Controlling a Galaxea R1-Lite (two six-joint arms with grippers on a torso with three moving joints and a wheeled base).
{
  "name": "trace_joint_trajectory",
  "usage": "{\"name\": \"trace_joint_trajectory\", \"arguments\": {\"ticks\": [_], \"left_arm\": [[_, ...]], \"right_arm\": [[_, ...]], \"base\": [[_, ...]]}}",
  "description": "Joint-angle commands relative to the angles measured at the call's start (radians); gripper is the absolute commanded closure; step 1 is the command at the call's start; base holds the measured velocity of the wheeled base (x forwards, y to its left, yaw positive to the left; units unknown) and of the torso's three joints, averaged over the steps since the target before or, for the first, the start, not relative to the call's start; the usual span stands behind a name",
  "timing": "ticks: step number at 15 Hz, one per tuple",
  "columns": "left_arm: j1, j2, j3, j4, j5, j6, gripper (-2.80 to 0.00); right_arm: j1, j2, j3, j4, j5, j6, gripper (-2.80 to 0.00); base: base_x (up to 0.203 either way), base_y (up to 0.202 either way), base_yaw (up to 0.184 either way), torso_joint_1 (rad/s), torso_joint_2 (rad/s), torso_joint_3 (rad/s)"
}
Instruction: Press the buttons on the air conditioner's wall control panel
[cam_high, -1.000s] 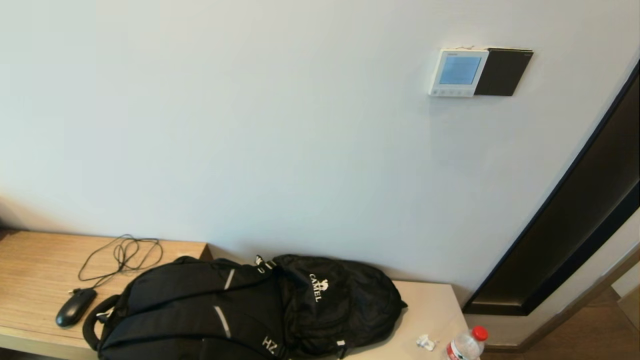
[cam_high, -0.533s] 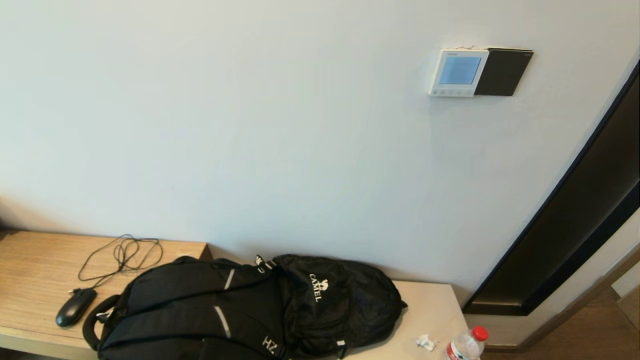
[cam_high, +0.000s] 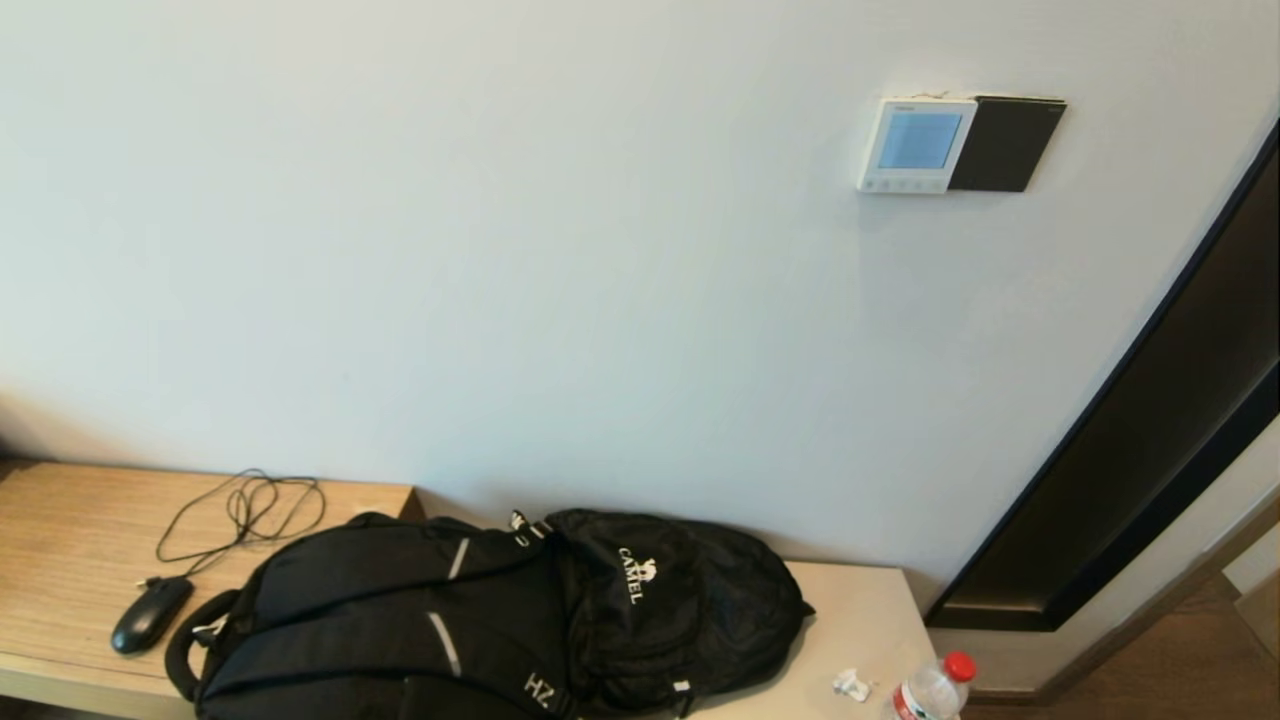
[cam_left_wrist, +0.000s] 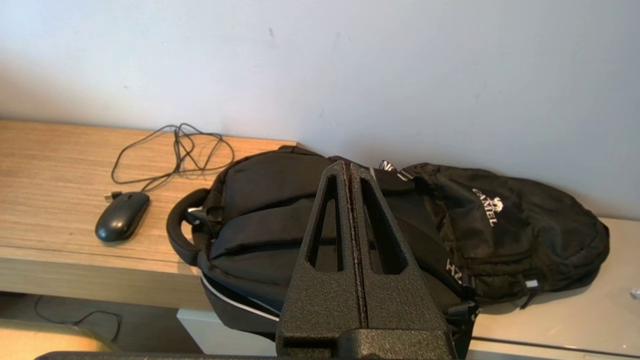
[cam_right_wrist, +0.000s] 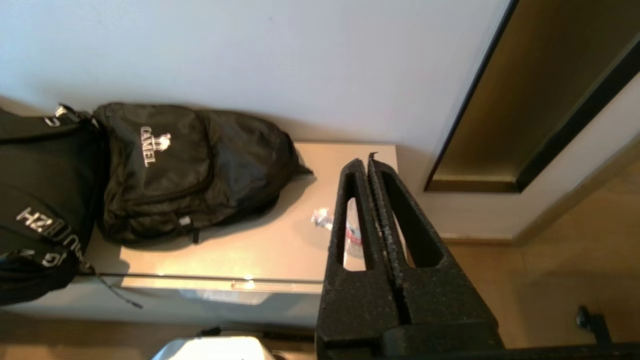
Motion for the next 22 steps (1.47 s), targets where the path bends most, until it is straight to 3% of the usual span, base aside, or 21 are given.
{"name": "trace_joint_trajectory", "arguments": {"ticks": [1,4,22], "left_arm": [[0.000,0.000,0.000,-0.001,0.000,0.000,0.00],[0.000,0.000,0.000,-0.001,0.000,0.000,0.00],[0.000,0.000,0.000,-0.001,0.000,0.000,0.00]], "right_arm": [[0.011,-0.107,0.001,0.009,-0.001,-0.005,0.00],[0.009,-0.224,0.001,0.012,0.000,-0.011,0.00],[0.011,-0.219,0.001,0.011,-0.015,0.022,0.00]], "base": [[0.000,0.000,0.000,0.000,0.00,0.000],[0.000,0.000,0.000,0.000,0.00,0.000],[0.000,0.000,0.000,0.000,0.00,0.000]]}}
